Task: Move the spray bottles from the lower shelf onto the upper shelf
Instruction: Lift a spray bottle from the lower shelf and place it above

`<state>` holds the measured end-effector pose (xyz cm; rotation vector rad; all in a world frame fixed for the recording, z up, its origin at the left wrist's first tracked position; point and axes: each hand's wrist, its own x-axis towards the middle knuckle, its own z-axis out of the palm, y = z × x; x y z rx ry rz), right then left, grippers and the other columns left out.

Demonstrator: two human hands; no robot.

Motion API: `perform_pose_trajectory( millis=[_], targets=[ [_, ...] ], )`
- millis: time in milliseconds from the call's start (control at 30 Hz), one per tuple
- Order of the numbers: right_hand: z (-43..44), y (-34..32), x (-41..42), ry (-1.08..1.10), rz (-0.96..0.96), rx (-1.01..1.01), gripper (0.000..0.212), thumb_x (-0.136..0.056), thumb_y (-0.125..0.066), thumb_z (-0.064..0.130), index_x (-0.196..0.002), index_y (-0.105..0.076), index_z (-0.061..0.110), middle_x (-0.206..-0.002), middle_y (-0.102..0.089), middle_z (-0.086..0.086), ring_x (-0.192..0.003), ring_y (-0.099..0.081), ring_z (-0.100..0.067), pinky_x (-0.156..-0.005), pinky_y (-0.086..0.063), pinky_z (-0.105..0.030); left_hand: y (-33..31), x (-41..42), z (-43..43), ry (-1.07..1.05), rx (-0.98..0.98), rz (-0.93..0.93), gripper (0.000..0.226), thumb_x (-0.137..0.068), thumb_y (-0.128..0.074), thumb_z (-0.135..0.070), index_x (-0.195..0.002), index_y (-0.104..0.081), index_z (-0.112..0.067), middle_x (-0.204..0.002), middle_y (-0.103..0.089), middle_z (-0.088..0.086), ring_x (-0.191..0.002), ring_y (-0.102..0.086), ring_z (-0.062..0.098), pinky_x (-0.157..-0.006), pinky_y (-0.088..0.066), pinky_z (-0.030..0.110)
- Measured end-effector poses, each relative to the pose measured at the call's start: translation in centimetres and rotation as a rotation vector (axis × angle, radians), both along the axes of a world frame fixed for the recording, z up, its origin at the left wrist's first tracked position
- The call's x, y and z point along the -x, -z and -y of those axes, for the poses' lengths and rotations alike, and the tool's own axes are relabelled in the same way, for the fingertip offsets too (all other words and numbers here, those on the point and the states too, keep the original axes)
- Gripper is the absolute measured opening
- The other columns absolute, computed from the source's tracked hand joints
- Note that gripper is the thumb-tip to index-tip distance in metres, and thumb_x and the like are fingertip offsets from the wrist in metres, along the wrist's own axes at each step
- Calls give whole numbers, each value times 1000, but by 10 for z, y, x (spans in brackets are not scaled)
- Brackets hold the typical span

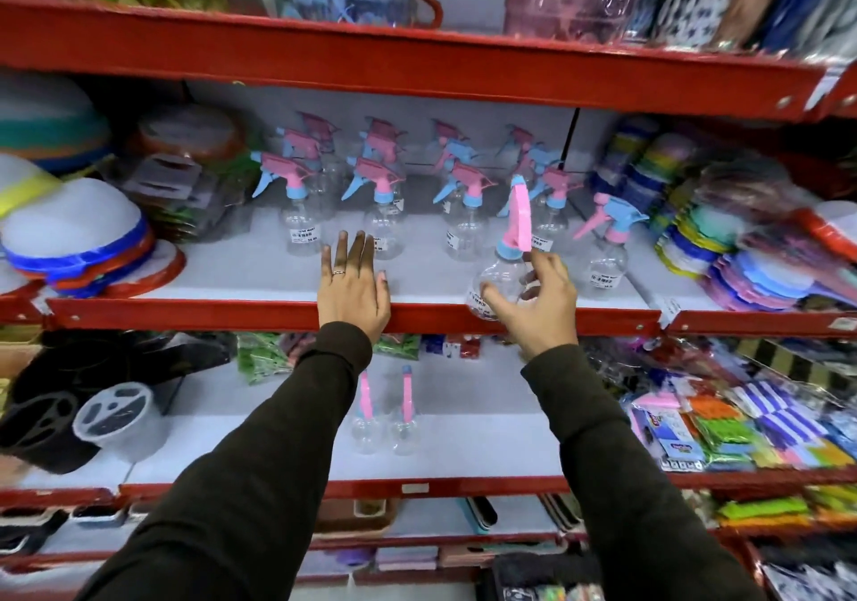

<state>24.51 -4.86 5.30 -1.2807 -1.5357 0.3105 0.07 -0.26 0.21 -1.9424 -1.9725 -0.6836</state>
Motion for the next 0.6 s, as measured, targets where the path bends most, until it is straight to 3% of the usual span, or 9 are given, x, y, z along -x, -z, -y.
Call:
perform_pose_trajectory(
  millis=[100, 333, 600],
  targets=[
    [-22, -3, 4, 23, 4, 26, 52, -71, -76, 38, -118, -61, 23, -109, -56, 6, -94, -54, -10, -86, -51, -29, 0, 0, 0, -1, -8, 6, 65, -95, -19, -35, -151, -30, -5, -159, -31, 10, -152, -12, 28, -124, -4, 48],
    [-57, 3, 15, 1, 2, 180, 58, -70, -80, 40, -119, -56, 19, -115, -63, -1, -99, -59, -19, -92, -54, -37, 0, 1, -1, -3, -2, -3, 63, -96, -22, -35, -152, -29, -7, -160, -30, 8, -153, -11, 27, -124, -3, 47],
    [-66, 14, 17, 2, 29, 181, 58, -72, -77, 39, -122, -56, 19, -119, -65, -2, -108, -61, -24, -97, -53, -41, 1, 0, -2, -7, -19, 5, 63, -96, -23, -36, -152, -30, -8, -159, -31, 8, -153, -12, 27, -124, -4, 47]
  ],
)
